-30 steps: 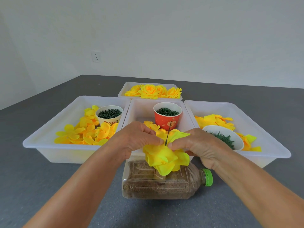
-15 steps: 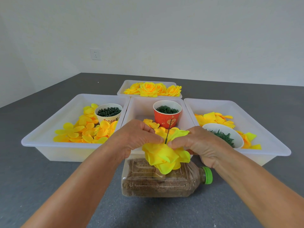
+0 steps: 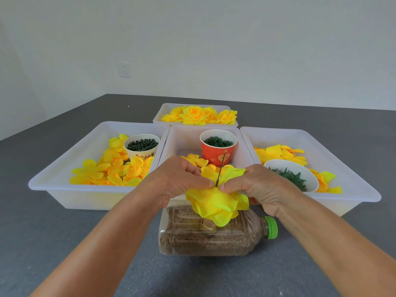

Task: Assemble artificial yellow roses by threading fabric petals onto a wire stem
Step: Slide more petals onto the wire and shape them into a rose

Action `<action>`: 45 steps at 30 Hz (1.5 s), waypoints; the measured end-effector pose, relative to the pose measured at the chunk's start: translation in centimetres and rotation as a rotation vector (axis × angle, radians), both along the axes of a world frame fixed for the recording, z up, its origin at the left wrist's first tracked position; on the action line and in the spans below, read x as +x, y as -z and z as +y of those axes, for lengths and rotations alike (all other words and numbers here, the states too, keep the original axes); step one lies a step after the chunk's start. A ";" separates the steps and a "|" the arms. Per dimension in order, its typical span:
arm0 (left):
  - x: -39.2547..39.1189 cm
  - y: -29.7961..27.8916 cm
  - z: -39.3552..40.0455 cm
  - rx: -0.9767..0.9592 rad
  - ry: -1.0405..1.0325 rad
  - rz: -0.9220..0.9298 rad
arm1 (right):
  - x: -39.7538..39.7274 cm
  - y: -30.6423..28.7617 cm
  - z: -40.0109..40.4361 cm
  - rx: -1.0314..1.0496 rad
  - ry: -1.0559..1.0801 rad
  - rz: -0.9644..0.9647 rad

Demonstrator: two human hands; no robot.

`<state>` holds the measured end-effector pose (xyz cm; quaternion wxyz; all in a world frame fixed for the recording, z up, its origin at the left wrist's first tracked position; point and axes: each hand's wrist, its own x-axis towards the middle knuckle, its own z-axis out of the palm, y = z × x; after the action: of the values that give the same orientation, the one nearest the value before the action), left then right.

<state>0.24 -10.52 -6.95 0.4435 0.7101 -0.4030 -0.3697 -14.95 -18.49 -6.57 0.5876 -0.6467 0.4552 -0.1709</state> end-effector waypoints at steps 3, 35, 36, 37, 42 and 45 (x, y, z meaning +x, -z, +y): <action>-0.2 0.2 0.2 -0.015 0.008 -0.016 | -0.1 0.1 0.1 -0.004 -0.008 -0.016; -2.1 3.8 1.7 -0.658 0.017 -0.433 | -1.5 3.9 2.4 -1.038 -0.094 -0.094; -2.2 3.9 1.7 -0.656 0.009 -0.419 | -1.5 4.1 2.4 -1.046 -0.086 -0.104; -2.2 3.9 1.8 -0.653 0.001 -0.420 | -1.5 4.2 2.4 -1.051 -0.077 -0.113; -2.6 3.7 2.0 -0.604 -0.051 -0.454 | -1.3 4.9 2.5 -1.022 -0.024 -0.150; -3.2 3.4 2.2 -0.563 -0.082 -0.372 | -1.2 5.3 2.6 -0.992 0.004 -0.176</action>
<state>-2.98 -8.32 -10.39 0.5557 0.6307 -0.5341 -0.0900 -16.17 -15.92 -11.84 0.2450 -0.8304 0.2692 -0.4219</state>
